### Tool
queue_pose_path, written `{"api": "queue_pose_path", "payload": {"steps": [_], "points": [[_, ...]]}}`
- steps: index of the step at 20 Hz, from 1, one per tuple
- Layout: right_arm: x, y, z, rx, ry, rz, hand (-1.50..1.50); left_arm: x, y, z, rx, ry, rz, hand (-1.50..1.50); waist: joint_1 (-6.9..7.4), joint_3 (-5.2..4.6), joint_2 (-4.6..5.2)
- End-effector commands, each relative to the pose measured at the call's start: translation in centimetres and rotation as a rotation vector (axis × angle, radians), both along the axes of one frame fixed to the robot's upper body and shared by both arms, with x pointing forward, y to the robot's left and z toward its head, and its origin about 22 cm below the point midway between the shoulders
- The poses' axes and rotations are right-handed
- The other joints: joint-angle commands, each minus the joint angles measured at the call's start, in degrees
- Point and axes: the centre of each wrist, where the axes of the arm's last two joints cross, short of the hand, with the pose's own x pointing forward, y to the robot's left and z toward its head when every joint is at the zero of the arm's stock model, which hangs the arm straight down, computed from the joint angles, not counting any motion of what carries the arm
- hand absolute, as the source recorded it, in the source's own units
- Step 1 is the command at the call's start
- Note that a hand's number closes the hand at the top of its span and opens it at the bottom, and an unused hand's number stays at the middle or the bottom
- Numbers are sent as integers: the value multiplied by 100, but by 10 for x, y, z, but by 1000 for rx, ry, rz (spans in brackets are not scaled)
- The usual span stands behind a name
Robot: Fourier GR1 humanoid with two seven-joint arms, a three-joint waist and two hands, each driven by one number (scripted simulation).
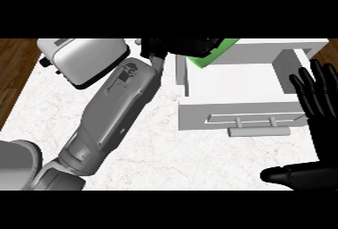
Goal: Pick up the cup, place it into the drawer and close the drawer
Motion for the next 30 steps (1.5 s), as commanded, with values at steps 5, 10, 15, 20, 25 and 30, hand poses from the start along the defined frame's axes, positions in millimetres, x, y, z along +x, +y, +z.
{"api": "queue_pose_path", "payload": {"steps": [5,10,15,20,25,30], "points": [[7,14,2,6,-18,6,-150,9,-22,-2,58,72,11,150,-69,0,15],[1,13,-1,-6,-15,34,-150,12,-24,-19,123,82,10,150,-212,2,49],[5,3,-3,8,-21,58,-150,14,-26,-25,174,58,31,150,-351,7,91],[13,19,-8,-11,-18,86,-150,12,-32,-28,286,75,60,150,-382,8,99],[20,18,1,26,-44,103,-150,8,-25,-55,368,83,75,-150,-511,12,150],[15,15,4,27,-47,115,-150,5,-33,-42,248,67,69,-150,-555,9,149]]}}
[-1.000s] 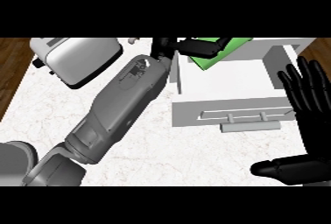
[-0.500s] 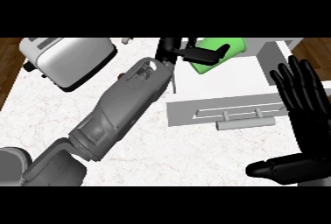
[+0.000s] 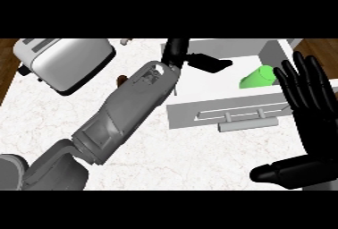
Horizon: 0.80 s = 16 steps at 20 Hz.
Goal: Pick up the cup, place it into the drawer and close the drawer
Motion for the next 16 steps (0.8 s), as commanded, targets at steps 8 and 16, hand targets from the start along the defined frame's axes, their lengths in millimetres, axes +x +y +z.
{"api": "queue_pose_path", "payload": {"steps": [8,16], "points": [[-1,-6,5,59,19,62,-150,-6,-8,15,-255,-65,-106,-150,242,-7,-60],[-28,-39,-1,-32,15,75,150,-7,9,25,-359,-27,-79,-150,629,-8,-182]]}}
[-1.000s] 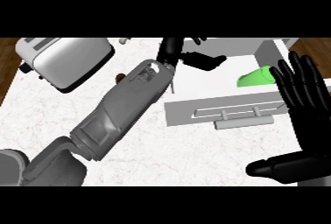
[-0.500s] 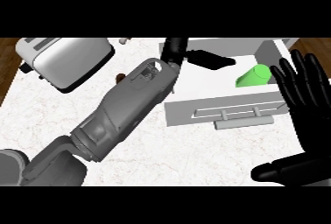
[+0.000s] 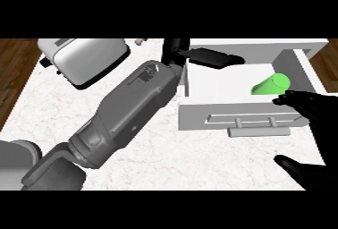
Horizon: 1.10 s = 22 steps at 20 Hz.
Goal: Pick up the cup, place it into the drawer and close the drawer
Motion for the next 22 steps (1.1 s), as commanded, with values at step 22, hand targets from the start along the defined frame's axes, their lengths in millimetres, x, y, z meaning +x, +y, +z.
{"api": "queue_pose_path", "payload": {"steps": [22], "points": [[3,-1,-11,-640,28,-32,150,-88,216,-59,-178,108,145,-150,280,-4,-35]]}}
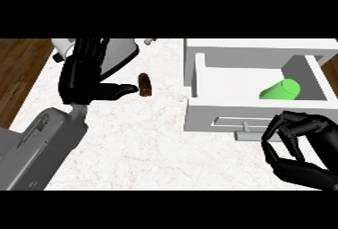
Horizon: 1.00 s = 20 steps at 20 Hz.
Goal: Pick up the cup, place it into the drawer and close the drawer
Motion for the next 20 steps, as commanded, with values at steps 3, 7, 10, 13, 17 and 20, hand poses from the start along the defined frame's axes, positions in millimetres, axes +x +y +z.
{"api": "queue_pose_path", "payload": {"steps": [3,7,10,13,17,20], "points": [[4,6,-5,-332,-88,69,150,-32,36,-21,-10,32,-9,-150,67,-1,5],[18,19,-42,-474,-81,33,150,-55,65,-26,10,0,-5,-150,101,2,17],[37,31,-65,-508,-100,55,150,-56,79,-34,-11,9,29,-150,-31,3,36],[50,39,-91,-540,-98,53,150,-68,100,-35,13,11,13,-150,-26,3,39],[66,41,-113,-578,-46,28,-150,-84,109,-45,-3,17,22,-150,-63,3,36],[88,47,-122,-672,-42,35,-150,-76,126,-48,-25,17,28,-150,-66,2,48]]}}
